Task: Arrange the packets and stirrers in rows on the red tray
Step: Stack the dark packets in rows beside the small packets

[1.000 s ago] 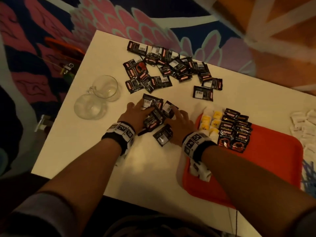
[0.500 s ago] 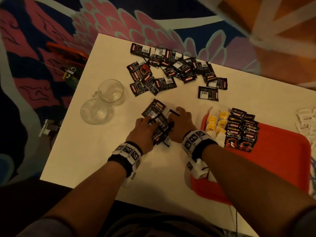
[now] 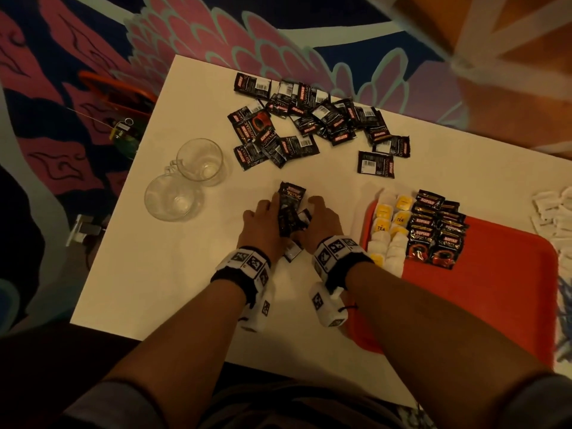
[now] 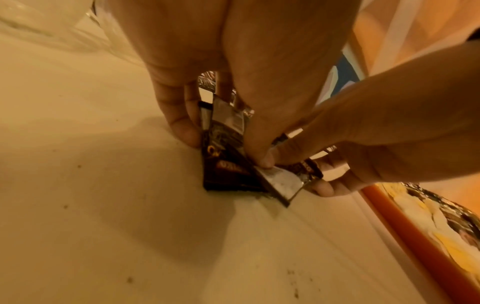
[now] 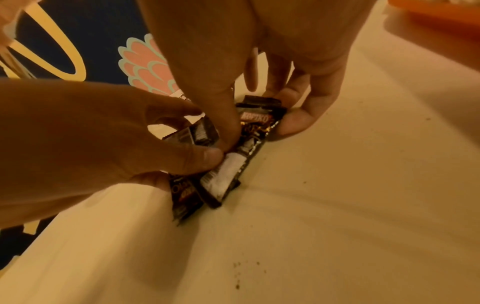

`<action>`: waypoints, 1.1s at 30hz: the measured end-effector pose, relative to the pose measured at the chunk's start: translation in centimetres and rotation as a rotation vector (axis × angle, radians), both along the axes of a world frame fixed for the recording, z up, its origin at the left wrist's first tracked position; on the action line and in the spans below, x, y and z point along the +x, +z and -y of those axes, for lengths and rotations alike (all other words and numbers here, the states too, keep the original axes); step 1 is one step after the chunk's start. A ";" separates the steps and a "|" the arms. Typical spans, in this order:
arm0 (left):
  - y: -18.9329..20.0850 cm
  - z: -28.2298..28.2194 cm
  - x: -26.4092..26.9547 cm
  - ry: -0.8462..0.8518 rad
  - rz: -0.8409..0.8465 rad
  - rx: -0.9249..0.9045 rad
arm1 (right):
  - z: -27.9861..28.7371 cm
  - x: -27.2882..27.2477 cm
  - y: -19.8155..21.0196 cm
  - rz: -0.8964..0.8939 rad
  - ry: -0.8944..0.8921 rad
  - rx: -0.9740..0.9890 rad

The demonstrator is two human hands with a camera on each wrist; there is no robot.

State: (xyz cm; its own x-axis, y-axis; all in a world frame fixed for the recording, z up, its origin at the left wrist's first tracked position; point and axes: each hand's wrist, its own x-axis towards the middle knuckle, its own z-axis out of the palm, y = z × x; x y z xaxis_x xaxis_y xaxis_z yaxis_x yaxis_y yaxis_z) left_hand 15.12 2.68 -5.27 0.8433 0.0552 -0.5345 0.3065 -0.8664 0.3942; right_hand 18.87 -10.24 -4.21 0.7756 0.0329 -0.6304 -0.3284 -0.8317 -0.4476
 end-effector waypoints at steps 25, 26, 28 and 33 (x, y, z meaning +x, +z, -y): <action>3.0 -1.4 -2.4 0.445 -0.070 -0.716 | 1.8 -0.3 5.5 -0.094 0.444 0.166; 3.9 -1.5 -2.5 0.544 -0.099 -0.909 | 2.1 -0.3 6.5 -0.082 0.441 0.209; 5.8 -1.3 -2.5 0.675 -0.287 -1.248 | 2.4 -0.3 8.5 -0.054 0.447 0.284; 10.8 1.4 -1.9 0.592 -0.580 -1.455 | 4.1 -0.9 13.0 0.053 0.464 0.345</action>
State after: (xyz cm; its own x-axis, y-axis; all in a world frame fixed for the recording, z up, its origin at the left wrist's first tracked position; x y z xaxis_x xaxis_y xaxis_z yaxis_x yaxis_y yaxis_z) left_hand 13.20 1.33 5.51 0.5746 -0.5163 -0.6350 0.8183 0.3745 0.4360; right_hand 18.02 -14.33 8.75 0.6614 0.5737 -0.4832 0.0661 -0.6863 -0.7243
